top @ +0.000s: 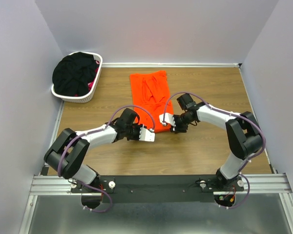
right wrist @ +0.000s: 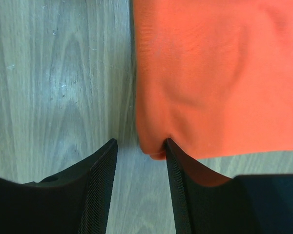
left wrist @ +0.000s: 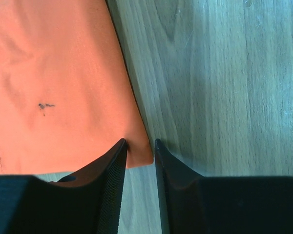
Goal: Fold and stack the t-shirts
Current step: Fold the tshirt
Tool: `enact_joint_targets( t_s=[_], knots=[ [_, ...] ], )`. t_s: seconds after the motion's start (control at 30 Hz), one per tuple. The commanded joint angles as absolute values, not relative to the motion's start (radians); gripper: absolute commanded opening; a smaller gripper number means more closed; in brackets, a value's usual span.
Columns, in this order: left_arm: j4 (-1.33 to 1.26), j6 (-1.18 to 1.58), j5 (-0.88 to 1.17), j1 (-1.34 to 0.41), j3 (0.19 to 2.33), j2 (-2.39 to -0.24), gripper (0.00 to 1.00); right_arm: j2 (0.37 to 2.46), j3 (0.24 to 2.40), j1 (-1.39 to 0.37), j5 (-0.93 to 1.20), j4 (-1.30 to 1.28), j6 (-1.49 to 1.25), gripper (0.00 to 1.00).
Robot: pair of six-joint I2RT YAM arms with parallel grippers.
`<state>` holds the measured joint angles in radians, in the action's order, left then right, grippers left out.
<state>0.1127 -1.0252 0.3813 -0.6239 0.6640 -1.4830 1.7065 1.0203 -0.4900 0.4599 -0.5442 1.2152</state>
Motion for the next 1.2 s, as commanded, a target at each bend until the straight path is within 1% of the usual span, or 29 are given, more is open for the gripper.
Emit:
enact_joint_targets(
  t_s=[0.0,0.03,0.07,0.1,0.13,0.17,0.2,0.27,0.33,0.6,0.73,0.87,1.03,1.1,1.17],
  knots=[
    [0.158,-1.022,0.377,-0.63,0.692,-1.511,0.32,1.746,1.045,-0.497,0.457,-0.525,1.212,0.49],
    [0.164,-1.017,0.379,-0.629,0.698,-1.512,0.3,1.746,1.042,-0.495,0.459,-0.523,1.207,0.46],
    [0.17,-1.014,0.382,-0.629,0.707,-1.516,0.24,1.741,1.039,-0.495,0.459,-0.52,1.204,0.42],
    [0.173,-1.011,0.383,-0.629,0.71,-1.514,0.19,1.74,1.035,-0.497,0.457,-0.519,1.203,0.37],
    [0.176,-1.006,0.393,-0.63,0.715,-1.511,0.14,1.736,1.026,-0.495,0.453,-0.518,1.198,0.28],
    [0.181,-1.0,0.403,-0.627,0.722,-1.502,0.02,1.729,1.022,-0.495,0.453,-0.514,1.186,0.23],
    [0.187,-0.985,0.41,-0.627,0.729,-1.496,0.0,1.723,1.022,-0.495,0.448,-0.514,1.178,0.14],
    [0.218,-0.971,0.426,-0.627,0.745,-1.48,0.0,1.714,1.031,-0.494,0.436,-0.517,1.137,0.06],
    [0.262,-0.953,0.452,-0.618,0.784,-1.453,0.0,1.692,1.055,-0.494,0.423,-0.52,1.092,0.01],
    [0.437,-0.977,0.489,-0.535,0.943,-1.384,0.0,1.657,1.201,-0.469,0.439,-0.624,0.983,0.01],
    [0.479,-0.956,0.509,-0.54,0.939,-1.344,0.0,1.618,1.215,-0.468,0.469,-0.702,0.959,0.01],
    [0.524,-0.923,0.532,-0.555,0.908,-1.287,0.0,1.554,1.184,-0.469,0.497,-0.77,0.94,0.01],
    [0.652,-0.911,0.636,-0.624,0.868,-1.178,0.0,1.43,1.135,-0.469,0.549,-0.873,0.919,0.01],
    [0.69,-0.867,0.681,-0.641,0.888,-1.151,0.0,1.401,1.135,-0.471,0.565,-0.903,0.875,0.01],
    [0.722,-0.858,0.68,-0.64,0.917,-1.143,0.0,1.402,1.179,-0.469,0.552,-0.916,0.839,0.0]
  ],
)
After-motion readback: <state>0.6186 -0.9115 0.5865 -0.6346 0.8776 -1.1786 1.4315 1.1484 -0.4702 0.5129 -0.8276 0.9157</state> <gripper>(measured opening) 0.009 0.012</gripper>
